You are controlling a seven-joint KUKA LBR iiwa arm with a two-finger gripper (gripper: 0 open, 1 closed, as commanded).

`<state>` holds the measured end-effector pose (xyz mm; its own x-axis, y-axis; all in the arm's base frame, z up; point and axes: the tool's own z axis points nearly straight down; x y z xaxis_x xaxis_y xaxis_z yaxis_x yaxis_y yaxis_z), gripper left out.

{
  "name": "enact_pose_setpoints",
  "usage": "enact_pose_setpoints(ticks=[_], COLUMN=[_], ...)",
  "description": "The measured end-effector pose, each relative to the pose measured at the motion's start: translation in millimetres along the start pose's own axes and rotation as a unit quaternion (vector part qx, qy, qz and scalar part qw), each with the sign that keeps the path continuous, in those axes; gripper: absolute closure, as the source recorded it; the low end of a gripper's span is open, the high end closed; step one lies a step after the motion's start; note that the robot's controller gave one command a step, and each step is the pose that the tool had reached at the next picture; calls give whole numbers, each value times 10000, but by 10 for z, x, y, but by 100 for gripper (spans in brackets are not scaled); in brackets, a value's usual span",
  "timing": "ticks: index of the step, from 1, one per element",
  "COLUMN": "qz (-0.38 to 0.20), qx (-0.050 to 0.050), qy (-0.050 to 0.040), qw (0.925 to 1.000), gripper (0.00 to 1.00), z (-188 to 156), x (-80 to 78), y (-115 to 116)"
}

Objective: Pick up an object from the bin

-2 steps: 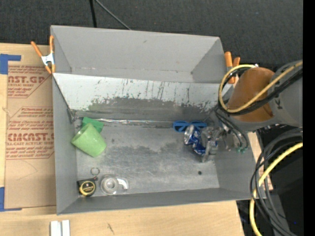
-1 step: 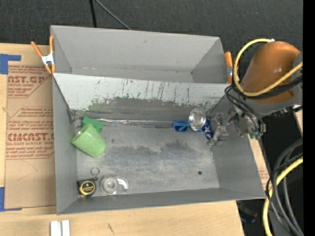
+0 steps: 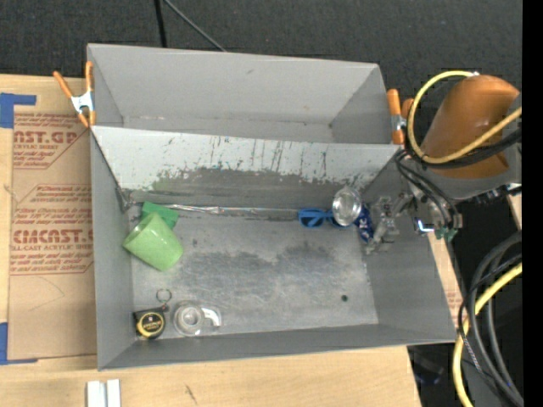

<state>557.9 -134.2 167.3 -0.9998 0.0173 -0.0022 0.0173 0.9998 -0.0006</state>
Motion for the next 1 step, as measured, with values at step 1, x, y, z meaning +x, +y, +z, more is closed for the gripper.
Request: enact_pose_setpoints(ticks=[1], qz=[24], qx=[8], qy=[-31], qw=[10000], gripper=[100], z=[-594], x=[39], y=[-16])
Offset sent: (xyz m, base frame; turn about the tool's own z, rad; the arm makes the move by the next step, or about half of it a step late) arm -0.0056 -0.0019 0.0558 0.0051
